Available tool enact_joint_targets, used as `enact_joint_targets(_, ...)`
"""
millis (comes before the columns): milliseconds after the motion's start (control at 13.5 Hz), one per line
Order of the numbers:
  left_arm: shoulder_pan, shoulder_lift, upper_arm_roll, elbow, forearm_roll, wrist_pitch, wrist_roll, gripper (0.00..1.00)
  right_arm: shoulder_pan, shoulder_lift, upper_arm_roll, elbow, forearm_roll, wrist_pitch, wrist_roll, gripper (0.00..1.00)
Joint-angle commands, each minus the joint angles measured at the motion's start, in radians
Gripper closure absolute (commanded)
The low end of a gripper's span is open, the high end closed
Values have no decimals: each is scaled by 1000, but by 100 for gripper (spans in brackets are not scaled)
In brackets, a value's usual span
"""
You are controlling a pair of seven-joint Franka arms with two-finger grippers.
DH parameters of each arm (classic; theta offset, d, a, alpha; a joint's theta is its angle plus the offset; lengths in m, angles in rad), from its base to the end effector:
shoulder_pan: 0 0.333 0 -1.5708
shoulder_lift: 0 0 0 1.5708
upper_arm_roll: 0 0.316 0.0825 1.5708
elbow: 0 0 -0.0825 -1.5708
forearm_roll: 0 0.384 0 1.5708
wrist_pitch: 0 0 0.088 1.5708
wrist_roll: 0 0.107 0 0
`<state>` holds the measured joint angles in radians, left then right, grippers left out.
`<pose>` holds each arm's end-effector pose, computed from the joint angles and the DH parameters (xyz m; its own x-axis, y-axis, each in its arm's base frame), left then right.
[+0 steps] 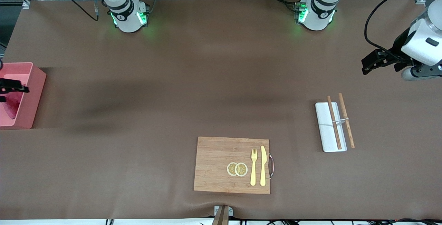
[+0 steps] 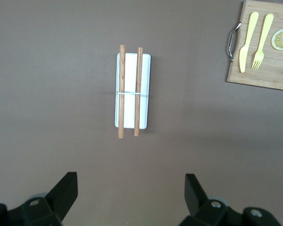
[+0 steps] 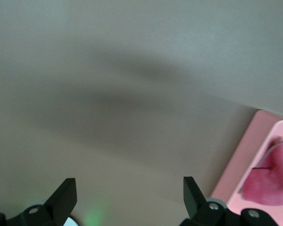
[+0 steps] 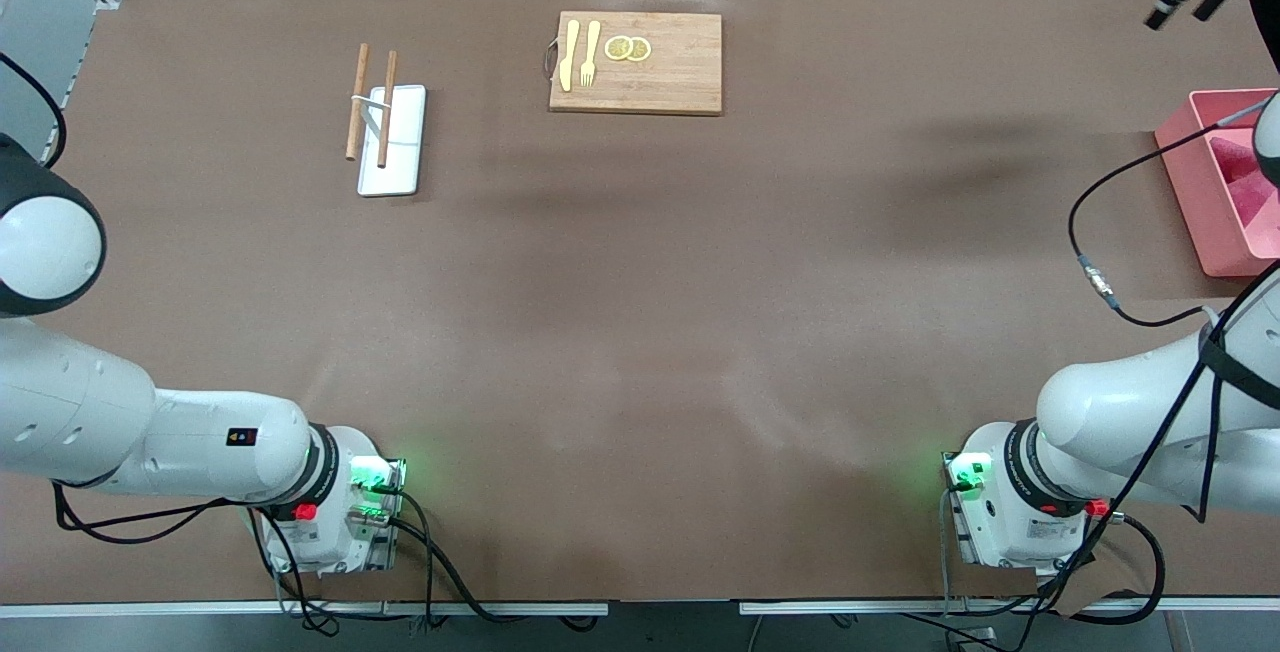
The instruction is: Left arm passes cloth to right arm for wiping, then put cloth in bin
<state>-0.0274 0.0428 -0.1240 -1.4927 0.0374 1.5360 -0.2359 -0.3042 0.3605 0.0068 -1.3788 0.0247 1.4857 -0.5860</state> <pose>0.5592 -0.0795 0.6345 0.9963 0.0857 0.0083 0.0859 -0.9958 -0.0310 0.6120 -0.1853 0.4909 0.9361 0.2933 -0.1942 0.2645 -0.9508 -0.1610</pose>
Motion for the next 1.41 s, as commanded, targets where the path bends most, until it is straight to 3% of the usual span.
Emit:
enact_joint_targets(0,4,-32,1,-31,-11,12,18,0,94,-133,-10,-135,24,25,206,0)
enact_joint_targets(520,4,-32,1,-31,-11,10,18,0,394,-278,-10,-229,35,21,799,0)
enact_joint_targets(668,1,-32,1,-31,-11,10,20,0,393,-304,-11,-265,35,48,796,0)
enact_joint_targets(965,0,-32,0,-29,-11,9,20,0,358,-443,-18,-440,28,158,716,0)
enact_joint_targets(1336,0,-43,-6,-27,-11,-1,21,0,274,-494,-18,-485,26,163,610,0)
